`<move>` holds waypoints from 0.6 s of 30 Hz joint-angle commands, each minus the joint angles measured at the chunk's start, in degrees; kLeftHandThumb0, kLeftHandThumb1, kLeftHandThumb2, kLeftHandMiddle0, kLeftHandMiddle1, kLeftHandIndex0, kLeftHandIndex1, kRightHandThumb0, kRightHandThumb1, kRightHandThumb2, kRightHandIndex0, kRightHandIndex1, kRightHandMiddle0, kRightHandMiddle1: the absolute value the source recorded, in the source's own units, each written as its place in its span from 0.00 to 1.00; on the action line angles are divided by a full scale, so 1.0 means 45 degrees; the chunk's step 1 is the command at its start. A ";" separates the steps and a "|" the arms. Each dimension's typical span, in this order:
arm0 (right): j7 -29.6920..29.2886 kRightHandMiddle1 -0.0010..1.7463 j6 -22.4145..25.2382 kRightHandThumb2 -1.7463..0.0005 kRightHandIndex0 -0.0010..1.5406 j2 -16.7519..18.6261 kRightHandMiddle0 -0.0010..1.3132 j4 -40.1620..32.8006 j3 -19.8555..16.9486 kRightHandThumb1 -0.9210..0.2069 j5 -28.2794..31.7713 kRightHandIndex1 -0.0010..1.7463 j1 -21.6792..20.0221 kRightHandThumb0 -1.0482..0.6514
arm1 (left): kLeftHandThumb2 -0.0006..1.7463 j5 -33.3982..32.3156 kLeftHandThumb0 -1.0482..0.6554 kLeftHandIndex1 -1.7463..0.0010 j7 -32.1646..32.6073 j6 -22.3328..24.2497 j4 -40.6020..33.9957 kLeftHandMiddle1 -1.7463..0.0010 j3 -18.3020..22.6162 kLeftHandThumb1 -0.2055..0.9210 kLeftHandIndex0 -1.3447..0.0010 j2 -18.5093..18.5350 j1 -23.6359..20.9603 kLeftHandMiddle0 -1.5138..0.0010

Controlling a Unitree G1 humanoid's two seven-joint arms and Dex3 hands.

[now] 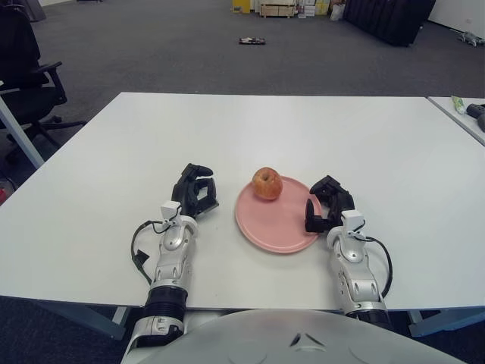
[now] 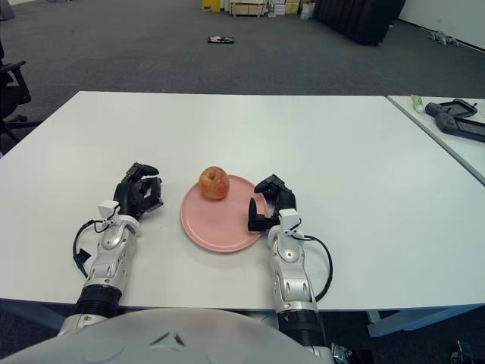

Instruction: Put the apple into the plate.

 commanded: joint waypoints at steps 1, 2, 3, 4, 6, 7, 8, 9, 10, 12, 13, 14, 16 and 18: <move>-0.0141 0.94 0.0669 0.03 0.58 0.0241 0.52 0.0515 -0.0109 0.85 0.0140 1.00 0.0263 0.61 | 0.70 0.0049 0.35 0.00 0.0033 0.0672 0.0485 0.00 0.0050 0.53 0.59 0.0026 0.0423 0.15; -0.0150 0.94 0.0659 0.03 0.58 0.0249 0.52 0.0518 -0.0116 0.85 0.0162 1.00 0.0261 0.61 | 0.70 0.0051 0.35 0.00 0.0014 0.0656 0.0487 0.00 0.0043 0.53 0.59 0.0029 0.0425 0.15; -0.0160 0.94 0.0653 0.03 0.58 0.0251 0.51 0.0524 -0.0115 0.84 0.0174 1.00 0.0256 0.61 | 0.70 0.0050 0.35 0.00 0.0002 0.0646 0.0492 0.00 0.0040 0.53 0.59 0.0033 0.0422 0.15; -0.0175 0.94 0.0648 0.03 0.58 0.0253 0.51 0.0529 -0.0113 0.84 0.0184 1.00 0.0251 0.61 | 0.70 0.0064 0.35 0.00 0.0004 0.0639 0.0497 0.00 0.0034 0.53 0.59 0.0039 0.0419 0.15; -0.0190 0.94 0.0649 0.03 0.57 0.0244 0.51 0.0553 -0.0099 0.84 0.0185 1.00 0.0235 0.61 | 0.70 0.0103 0.35 0.00 0.0034 0.0631 0.0514 0.00 0.0024 0.53 0.59 0.0046 0.0411 0.14; -0.0191 0.94 0.0651 0.04 0.57 0.0236 0.51 0.0568 -0.0090 0.84 0.0181 1.00 0.0225 0.61 | 0.70 0.0122 0.35 0.00 0.0053 0.0628 0.0523 0.00 0.0021 0.53 0.59 0.0047 0.0406 0.14; -0.0192 0.94 0.0653 0.04 0.57 0.0230 0.51 0.0581 -0.0084 0.84 0.0179 1.00 0.0215 0.61 | 0.70 0.0132 0.35 0.00 0.0064 0.0627 0.0532 0.00 0.0020 0.53 0.59 0.0047 0.0401 0.14; -0.0189 0.94 0.0650 0.04 0.57 0.0232 0.51 0.0618 -0.0078 0.84 0.0186 1.00 0.0188 0.61 | 0.70 0.0151 0.35 0.00 0.0065 0.0593 0.0551 0.00 0.0017 0.53 0.59 0.0053 0.0396 0.14; -0.0189 0.94 0.0645 0.04 0.57 0.0234 0.52 0.0645 -0.0075 0.84 0.0193 1.00 0.0168 0.61 | 0.70 0.0163 0.35 0.00 0.0060 0.0568 0.0564 0.00 0.0018 0.53 0.59 0.0057 0.0392 0.14; -0.0153 0.94 0.0668 0.04 0.58 0.0245 0.52 0.0667 -0.0039 0.84 0.0218 1.00 0.0133 0.61 | 0.70 0.0208 0.35 0.00 0.0063 0.0498 0.0601 0.00 0.0014 0.53 0.59 0.0066 0.0382 0.14; -0.0128 0.94 0.0687 0.03 0.58 0.0252 0.52 0.0666 -0.0014 0.85 0.0231 1.00 0.0119 0.61 | 0.70 0.0232 0.35 0.00 0.0068 0.0463 0.0621 0.00 0.0012 0.53 0.59 0.0071 0.0375 0.13; -0.0113 0.94 0.0698 0.03 0.58 0.0257 0.53 0.0669 0.0004 0.86 0.0239 1.00 0.0108 0.61 | 0.70 0.0249 0.35 0.00 0.0070 0.0438 0.0638 0.00 0.0013 0.53 0.59 0.0076 0.0369 0.13; -0.0047 0.93 0.0717 0.02 0.59 0.0271 0.53 0.0706 0.0076 0.86 0.0252 1.00 0.0052 0.61 | 0.70 0.0237 0.35 0.00 0.0061 0.0437 0.0650 0.00 0.0027 0.53 0.59 0.0074 0.0362 0.13; -0.0006 0.93 0.0724 0.01 0.59 0.0280 0.54 0.0737 0.0125 0.87 0.0255 1.00 0.0010 0.61 | 0.70 0.0226 0.35 0.00 0.0057 0.0440 0.0657 0.00 0.0037 0.53 0.59 0.0074 0.0357 0.13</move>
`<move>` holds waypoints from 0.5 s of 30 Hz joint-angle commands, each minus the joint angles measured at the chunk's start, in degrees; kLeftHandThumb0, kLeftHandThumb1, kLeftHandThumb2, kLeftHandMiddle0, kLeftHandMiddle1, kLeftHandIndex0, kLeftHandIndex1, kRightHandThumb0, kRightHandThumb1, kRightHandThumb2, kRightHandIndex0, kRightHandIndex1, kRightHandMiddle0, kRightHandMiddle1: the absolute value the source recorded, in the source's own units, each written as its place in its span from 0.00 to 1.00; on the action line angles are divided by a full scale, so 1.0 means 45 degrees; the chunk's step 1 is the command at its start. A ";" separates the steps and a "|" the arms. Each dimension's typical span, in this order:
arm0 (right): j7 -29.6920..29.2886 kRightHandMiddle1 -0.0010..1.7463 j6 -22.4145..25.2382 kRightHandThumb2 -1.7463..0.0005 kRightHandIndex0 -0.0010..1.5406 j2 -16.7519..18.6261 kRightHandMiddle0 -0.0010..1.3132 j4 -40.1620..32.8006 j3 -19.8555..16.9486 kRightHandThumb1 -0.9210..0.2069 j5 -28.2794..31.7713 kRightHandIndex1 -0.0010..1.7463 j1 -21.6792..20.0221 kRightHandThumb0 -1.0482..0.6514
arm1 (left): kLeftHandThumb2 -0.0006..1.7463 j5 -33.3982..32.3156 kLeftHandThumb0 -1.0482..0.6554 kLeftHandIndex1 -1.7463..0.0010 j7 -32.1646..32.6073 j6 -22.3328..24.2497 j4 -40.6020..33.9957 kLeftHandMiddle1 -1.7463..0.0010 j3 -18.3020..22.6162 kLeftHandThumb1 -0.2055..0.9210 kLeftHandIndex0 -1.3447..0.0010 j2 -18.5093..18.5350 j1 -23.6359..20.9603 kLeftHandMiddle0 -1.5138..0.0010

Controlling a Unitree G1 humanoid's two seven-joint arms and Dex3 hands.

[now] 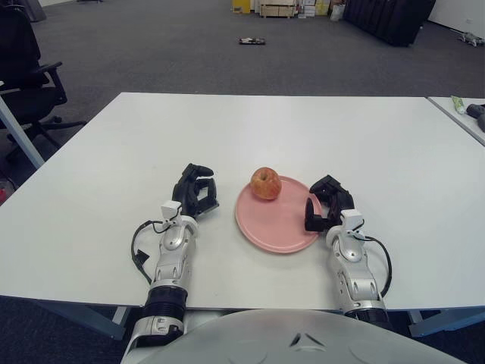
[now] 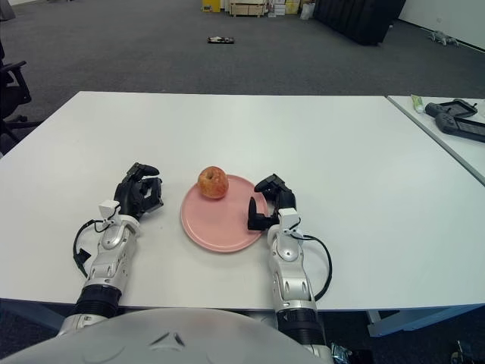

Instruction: Put the apple into the plate.

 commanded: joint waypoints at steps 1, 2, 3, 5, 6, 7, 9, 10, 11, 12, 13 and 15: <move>0.0204 0.93 0.0712 0.01 0.60 0.0255 0.54 0.0591 0.0117 0.88 0.0212 1.00 0.0147 0.61 | 0.70 0.0101 0.35 0.00 0.0077 0.0463 0.0530 0.00 0.0045 0.53 0.59 0.0011 0.0372 0.13; 0.0249 0.93 0.0700 0.01 0.60 0.0248 0.55 0.0632 0.0150 0.88 0.0213 1.00 0.0113 0.61 | 0.70 0.0114 0.35 0.00 0.0084 0.0454 0.0528 0.00 0.0043 0.53 0.59 0.0016 0.0377 0.13; 0.0280 0.93 0.0690 0.01 0.60 0.0243 0.55 0.0662 0.0173 0.89 0.0212 1.00 0.0090 0.61 | 0.70 0.0123 0.35 0.00 0.0089 0.0447 0.0526 0.00 0.0042 0.53 0.59 0.0019 0.0381 0.13; 0.0269 0.92 0.0675 0.00 0.61 0.0278 0.56 0.0771 0.0236 0.90 0.0154 1.00 -0.0004 0.61 | 0.70 0.0112 0.35 0.00 0.0084 0.0470 0.0512 0.00 0.0050 0.53 0.59 0.0022 0.0388 0.13; 0.0278 0.92 0.0689 0.00 0.61 0.0285 0.56 0.0763 0.0272 0.90 0.0128 1.00 -0.0015 0.61 | 0.70 0.0083 0.35 0.00 0.0076 0.0497 0.0497 0.00 0.0062 0.53 0.59 0.0012 0.0392 0.13; 0.0285 0.92 0.0699 0.00 0.61 0.0285 0.57 0.0753 0.0298 0.90 0.0114 1.00 -0.0019 0.61 | 0.70 0.0064 0.35 0.00 0.0069 0.0516 0.0486 0.00 0.0070 0.53 0.59 0.0004 0.0395 0.13; 0.0264 0.90 0.0773 0.00 0.61 0.0323 0.58 0.0650 0.0402 0.91 0.0058 1.00 -0.0014 0.61 | 0.70 -0.0010 0.35 0.00 0.0037 0.0562 0.0466 0.00 0.0096 0.53 0.59 -0.0019 0.0395 0.13; 0.0259 0.90 0.0784 0.00 0.61 0.0326 0.59 0.0611 0.0443 0.91 0.0037 1.00 -0.0003 0.61 | 0.70 -0.0040 0.35 0.00 0.0032 0.0583 0.0457 0.00 0.0109 0.53 0.59 -0.0033 0.0395 0.13; 0.0255 0.90 0.0788 0.00 0.61 0.0322 0.59 0.0587 0.0471 0.91 0.0026 1.00 0.0006 0.61 | 0.70 -0.0059 0.35 0.00 0.0029 0.0597 0.0450 0.00 0.0117 0.53 0.59 -0.0042 0.0395 0.13; 0.0235 0.90 0.0809 0.00 0.61 0.0329 0.59 0.0543 0.0511 0.92 0.0009 1.00 0.0015 0.61 | 0.70 -0.0075 0.35 0.00 0.0032 0.0605 0.0446 0.00 0.0125 0.53 0.59 -0.0050 0.0395 0.14; 0.0218 0.89 0.0828 0.00 0.61 0.0333 0.60 0.0512 0.0543 0.92 0.0000 1.00 0.0020 0.61 | 0.70 -0.0086 0.35 0.00 0.0034 0.0611 0.0443 0.00 0.0130 0.53 0.59 -0.0056 0.0395 0.14; 0.0174 0.89 0.0934 0.00 0.61 0.0342 0.60 0.0398 0.0639 0.92 -0.0047 1.00 0.0030 0.61 | 0.70 -0.0081 0.35 0.00 0.0055 0.0616 0.0441 0.00 0.0133 0.53 0.59 -0.0066 0.0392 0.14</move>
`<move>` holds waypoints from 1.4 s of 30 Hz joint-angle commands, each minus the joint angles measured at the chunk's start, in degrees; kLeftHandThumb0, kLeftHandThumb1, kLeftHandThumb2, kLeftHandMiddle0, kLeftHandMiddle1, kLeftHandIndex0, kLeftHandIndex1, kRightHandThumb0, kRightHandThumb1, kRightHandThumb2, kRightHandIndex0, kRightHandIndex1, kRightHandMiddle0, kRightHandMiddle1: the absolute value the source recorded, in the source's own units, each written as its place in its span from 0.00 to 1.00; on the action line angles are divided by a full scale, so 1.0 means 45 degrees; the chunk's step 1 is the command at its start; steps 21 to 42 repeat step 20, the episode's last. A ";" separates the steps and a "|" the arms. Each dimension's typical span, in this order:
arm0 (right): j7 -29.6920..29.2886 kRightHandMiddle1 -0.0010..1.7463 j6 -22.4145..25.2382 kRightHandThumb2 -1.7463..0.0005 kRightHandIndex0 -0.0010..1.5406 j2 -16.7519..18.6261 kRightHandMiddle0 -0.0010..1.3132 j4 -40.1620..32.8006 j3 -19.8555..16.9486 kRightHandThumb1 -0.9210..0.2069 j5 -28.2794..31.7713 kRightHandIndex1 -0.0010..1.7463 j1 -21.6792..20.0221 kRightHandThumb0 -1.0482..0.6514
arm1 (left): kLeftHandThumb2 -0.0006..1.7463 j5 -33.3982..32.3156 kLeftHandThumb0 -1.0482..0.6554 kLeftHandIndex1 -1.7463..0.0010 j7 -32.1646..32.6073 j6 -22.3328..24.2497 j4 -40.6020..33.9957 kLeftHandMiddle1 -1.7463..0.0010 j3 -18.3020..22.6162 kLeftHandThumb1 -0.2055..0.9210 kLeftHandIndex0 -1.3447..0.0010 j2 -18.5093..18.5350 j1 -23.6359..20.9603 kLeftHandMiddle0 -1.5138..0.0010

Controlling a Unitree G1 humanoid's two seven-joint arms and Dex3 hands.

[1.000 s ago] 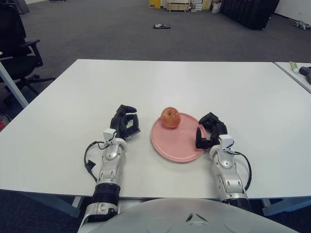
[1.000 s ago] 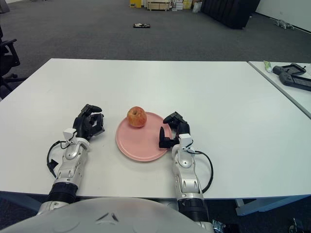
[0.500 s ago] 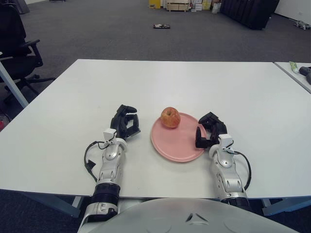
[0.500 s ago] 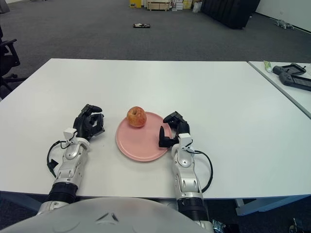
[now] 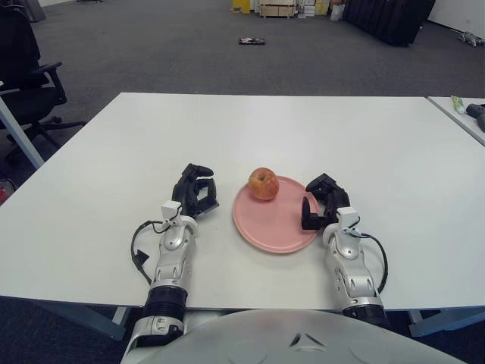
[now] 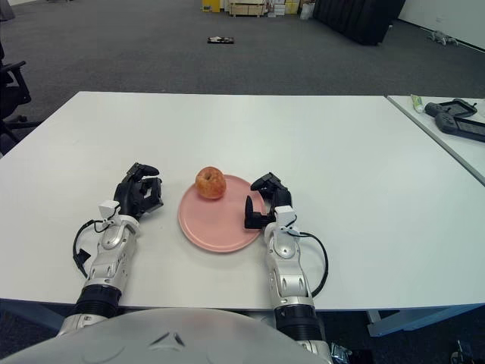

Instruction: Put the apple into the plate.

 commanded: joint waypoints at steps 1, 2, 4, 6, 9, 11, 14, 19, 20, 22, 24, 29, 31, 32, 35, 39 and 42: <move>0.0081 0.89 0.0821 0.00 0.61 0.0299 0.60 0.0210 0.0248 0.92 -0.0020 1.00 0.0267 0.61 | 0.70 -0.0038 0.35 0.00 0.0061 0.0613 0.0456 0.00 0.0087 0.53 0.59 -0.0038 0.0393 0.14; 0.0073 0.89 0.0852 0.00 0.61 0.0289 0.60 0.0186 0.0271 0.92 -0.0023 1.00 0.0270 0.61 | 0.70 -0.0033 0.35 0.00 0.0062 0.0610 0.0455 0.00 0.0088 0.53 0.59 -0.0042 0.0394 0.14; 0.0077 0.89 0.0910 0.00 0.61 0.0257 0.60 0.0162 0.0312 0.92 -0.0028 1.00 0.0268 0.61 | 0.70 -0.0025 0.35 0.00 0.0058 0.0603 0.0459 0.00 0.0091 0.53 0.59 -0.0041 0.0393 0.14; 0.0074 0.89 0.0995 0.00 0.61 0.0219 0.60 0.0157 0.0362 0.92 -0.0071 1.00 0.0243 0.61 | 0.70 0.0000 0.35 0.00 0.0069 0.0634 0.0461 0.00 0.0088 0.53 0.59 -0.0032 0.0388 0.14; 0.0010 0.89 0.1076 0.00 0.61 0.0224 0.60 0.0126 0.0395 0.92 -0.0122 1.00 0.0233 0.61 | 0.70 -0.0004 0.35 0.00 0.0046 0.0705 0.0444 0.00 0.0083 0.53 0.59 -0.0018 0.0384 0.15; -0.0025 0.89 0.1117 0.00 0.61 0.0220 0.60 0.0115 0.0411 0.92 -0.0162 1.00 0.0215 0.61 | 0.70 -0.0032 0.35 0.00 0.0022 0.0764 0.0421 0.00 0.0087 0.54 0.59 -0.0017 0.0379 0.15; -0.0014 0.89 0.1123 0.00 0.61 0.0172 0.60 0.0174 0.0424 0.92 -0.0190 1.00 0.0144 0.61 | 0.70 -0.0073 0.35 0.00 -0.0009 0.0803 0.0412 0.00 0.0101 0.54 0.59 -0.0022 0.0363 0.15; 0.0006 0.90 0.0892 0.00 0.61 0.0160 0.59 0.0320 0.0372 0.91 -0.0181 1.00 0.0104 0.61 | 0.70 -0.0002 0.35 0.00 0.0039 0.0854 0.0400 0.00 0.0090 0.53 0.59 -0.0001 0.0341 0.15; -0.0001 0.90 0.0883 0.00 0.61 0.0174 0.59 0.0310 0.0352 0.91 -0.0172 1.00 0.0112 0.61 | 0.70 -0.0004 0.35 0.00 0.0035 0.0875 0.0399 0.00 0.0090 0.53 0.59 0.0004 0.0338 0.15; -0.0001 0.90 0.0883 0.00 0.61 0.0174 0.59 0.0310 0.0352 0.91 -0.0172 1.00 0.0112 0.61 | 0.70 -0.0004 0.35 0.00 0.0035 0.0875 0.0399 0.00 0.0090 0.53 0.59 0.0004 0.0338 0.15; -0.0001 0.90 0.0883 0.00 0.61 0.0174 0.59 0.0310 0.0352 0.91 -0.0172 1.00 0.0112 0.61 | 0.70 -0.0004 0.35 0.00 0.0035 0.0875 0.0399 0.00 0.0090 0.53 0.59 0.0004 0.0338 0.15; -0.0001 0.90 0.0883 0.00 0.61 0.0174 0.59 0.0310 0.0352 0.91 -0.0172 1.00 0.0112 0.61 | 0.70 -0.0004 0.35 0.00 0.0035 0.0875 0.0399 0.00 0.0090 0.53 0.59 0.0004 0.0338 0.15; -0.0001 0.90 0.0883 0.00 0.61 0.0174 0.59 0.0310 0.0352 0.91 -0.0172 1.00 0.0112 0.61 | 0.70 -0.0004 0.35 0.00 0.0035 0.0875 0.0399 0.00 0.0090 0.53 0.59 0.0004 0.0338 0.15; -0.0001 0.90 0.0883 0.00 0.61 0.0174 0.59 0.0310 0.0352 0.91 -0.0172 1.00 0.0112 0.61 | 0.70 -0.0004 0.35 0.00 0.0035 0.0875 0.0399 0.00 0.0090 0.53 0.59 0.0004 0.0338 0.15; -0.0001 0.90 0.0883 0.00 0.61 0.0174 0.59 0.0310 0.0352 0.91 -0.0172 1.00 0.0112 0.61 | 0.70 -0.0004 0.35 0.00 0.0035 0.0875 0.0399 0.00 0.0090 0.53 0.59 0.0004 0.0338 0.15; -0.0001 0.90 0.0883 0.00 0.61 0.0174 0.59 0.0310 0.0352 0.91 -0.0172 1.00 0.0112 0.61 | 0.70 -0.0004 0.35 0.00 0.0035 0.0875 0.0399 0.00 0.0090 0.53 0.59 0.0004 0.0338 0.15; -0.0001 0.90 0.0883 0.00 0.61 0.0174 0.59 0.0310 0.0352 0.91 -0.0172 1.00 0.0112 0.61 | 0.70 -0.0004 0.35 0.00 0.0035 0.0875 0.0399 0.00 0.0090 0.53 0.59 0.0004 0.0338 0.15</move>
